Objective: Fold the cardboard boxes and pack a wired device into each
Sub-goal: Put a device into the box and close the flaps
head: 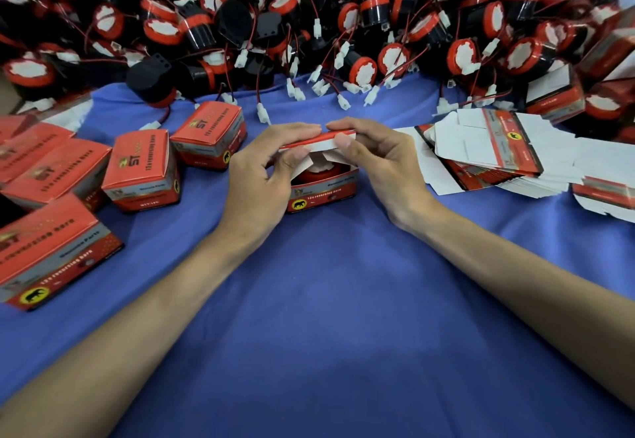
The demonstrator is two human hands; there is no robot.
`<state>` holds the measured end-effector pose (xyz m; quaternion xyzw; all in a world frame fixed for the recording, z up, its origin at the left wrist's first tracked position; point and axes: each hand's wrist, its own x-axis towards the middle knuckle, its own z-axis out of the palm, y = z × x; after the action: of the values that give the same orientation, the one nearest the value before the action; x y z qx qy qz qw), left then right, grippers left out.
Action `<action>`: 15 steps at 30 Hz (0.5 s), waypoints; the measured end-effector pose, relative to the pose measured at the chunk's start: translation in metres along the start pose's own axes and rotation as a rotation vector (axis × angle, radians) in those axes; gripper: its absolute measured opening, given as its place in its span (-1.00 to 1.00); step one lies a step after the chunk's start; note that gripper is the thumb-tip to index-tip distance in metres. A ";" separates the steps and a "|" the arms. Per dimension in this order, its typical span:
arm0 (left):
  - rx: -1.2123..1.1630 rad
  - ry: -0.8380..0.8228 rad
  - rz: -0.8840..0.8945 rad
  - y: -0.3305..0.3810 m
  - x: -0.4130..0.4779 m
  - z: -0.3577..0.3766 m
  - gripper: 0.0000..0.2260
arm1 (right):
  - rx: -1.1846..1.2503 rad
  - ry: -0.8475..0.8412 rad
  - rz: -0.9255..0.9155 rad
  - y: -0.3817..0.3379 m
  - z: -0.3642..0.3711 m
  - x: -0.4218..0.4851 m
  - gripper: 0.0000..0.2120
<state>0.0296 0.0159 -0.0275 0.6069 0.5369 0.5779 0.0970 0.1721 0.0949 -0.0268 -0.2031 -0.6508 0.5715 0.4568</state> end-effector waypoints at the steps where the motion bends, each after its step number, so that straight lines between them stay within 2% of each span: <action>1: 0.033 -0.011 0.024 -0.002 0.000 -0.001 -0.79 | 0.006 0.005 0.002 0.000 0.000 0.000 -0.82; 5: 0.250 -0.088 0.156 -0.009 0.001 -0.005 -0.75 | -0.013 0.009 0.028 0.000 -0.002 0.002 -0.77; 10: 0.373 -0.187 0.250 -0.019 0.004 -0.013 -0.71 | -0.048 -0.074 0.083 -0.001 -0.005 0.002 -0.74; 15: 0.395 -0.270 0.323 -0.030 0.011 -0.029 -0.65 | -0.381 -0.130 -0.005 -0.003 -0.002 0.001 -0.69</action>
<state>-0.0125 0.0218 -0.0344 0.7632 0.5177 0.3839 -0.0459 0.1741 0.0960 -0.0240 -0.2470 -0.7756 0.4489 0.3687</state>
